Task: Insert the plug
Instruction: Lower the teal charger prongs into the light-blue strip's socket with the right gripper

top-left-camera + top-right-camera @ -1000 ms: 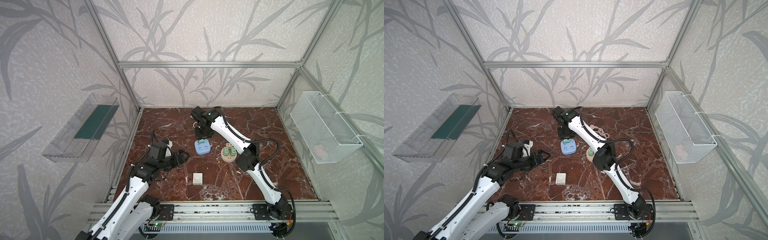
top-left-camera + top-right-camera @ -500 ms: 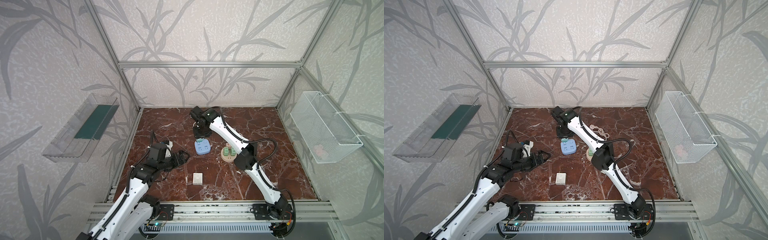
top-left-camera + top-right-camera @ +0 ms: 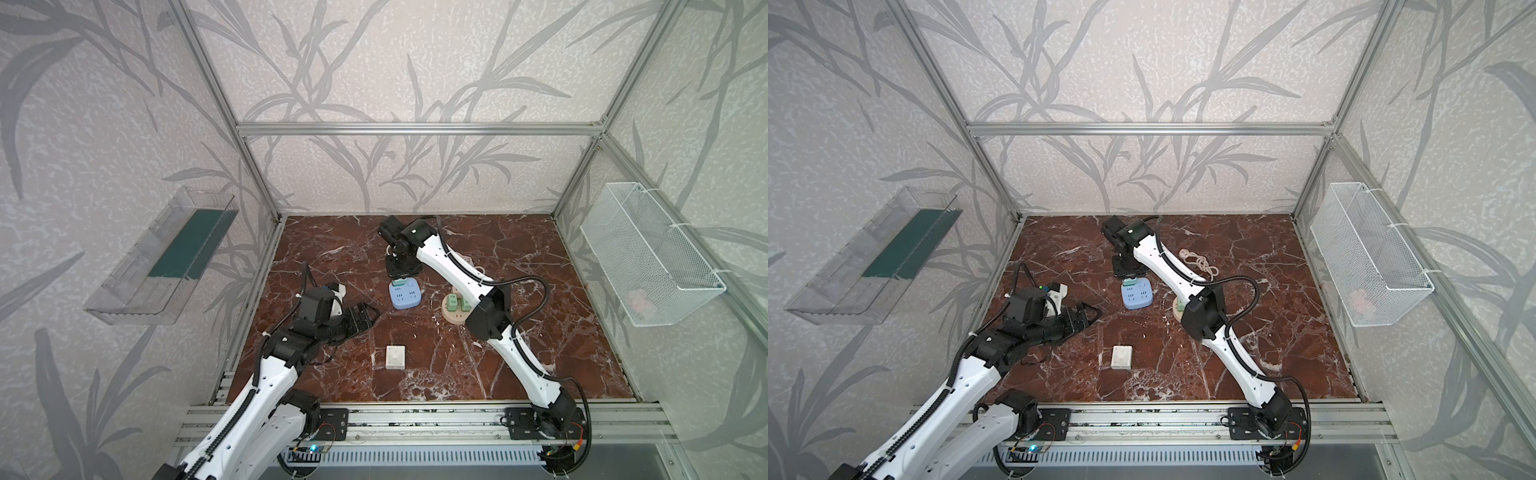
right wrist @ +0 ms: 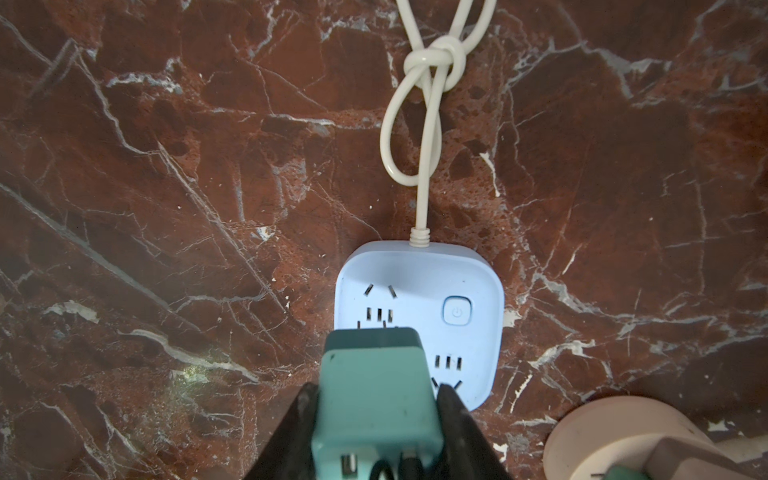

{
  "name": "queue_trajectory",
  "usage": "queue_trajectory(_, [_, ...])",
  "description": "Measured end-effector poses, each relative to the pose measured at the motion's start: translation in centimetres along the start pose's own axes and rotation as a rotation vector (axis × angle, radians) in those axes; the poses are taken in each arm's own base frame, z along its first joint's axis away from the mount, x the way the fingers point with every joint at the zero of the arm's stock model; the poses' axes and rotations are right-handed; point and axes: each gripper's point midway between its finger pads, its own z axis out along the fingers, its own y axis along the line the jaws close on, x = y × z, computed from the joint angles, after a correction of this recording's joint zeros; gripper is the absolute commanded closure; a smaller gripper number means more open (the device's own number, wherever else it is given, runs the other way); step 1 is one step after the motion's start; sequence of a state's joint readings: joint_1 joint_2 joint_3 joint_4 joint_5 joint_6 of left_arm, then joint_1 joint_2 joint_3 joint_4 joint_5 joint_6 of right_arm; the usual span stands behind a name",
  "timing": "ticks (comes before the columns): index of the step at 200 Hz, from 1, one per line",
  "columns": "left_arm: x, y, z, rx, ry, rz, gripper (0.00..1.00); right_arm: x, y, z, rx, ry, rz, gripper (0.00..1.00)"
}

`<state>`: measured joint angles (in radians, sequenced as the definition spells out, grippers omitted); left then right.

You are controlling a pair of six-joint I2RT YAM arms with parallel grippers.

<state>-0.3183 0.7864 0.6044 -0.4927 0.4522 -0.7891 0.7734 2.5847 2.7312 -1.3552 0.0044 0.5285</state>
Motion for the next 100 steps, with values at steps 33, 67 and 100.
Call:
queue_trajectory(33, [0.01, -0.07, -0.05, 0.004, 0.0, 0.001, 0.05, 0.28, -0.04, 0.57, 0.018, 0.006, -0.013, 1.0])
queue_trajectory(67, [0.06, -0.04, -0.04, 0.006, -0.002, 0.001, 0.05, 0.43, 0.02, 0.76, 0.027, 0.008, -0.022, 1.0])
queue_trajectory(100, [0.02, -0.14, -0.04, 0.011, -0.003, 0.002, 0.05, 0.56, 0.2, 0.78, 0.028, 0.008, -0.036, 1.0])
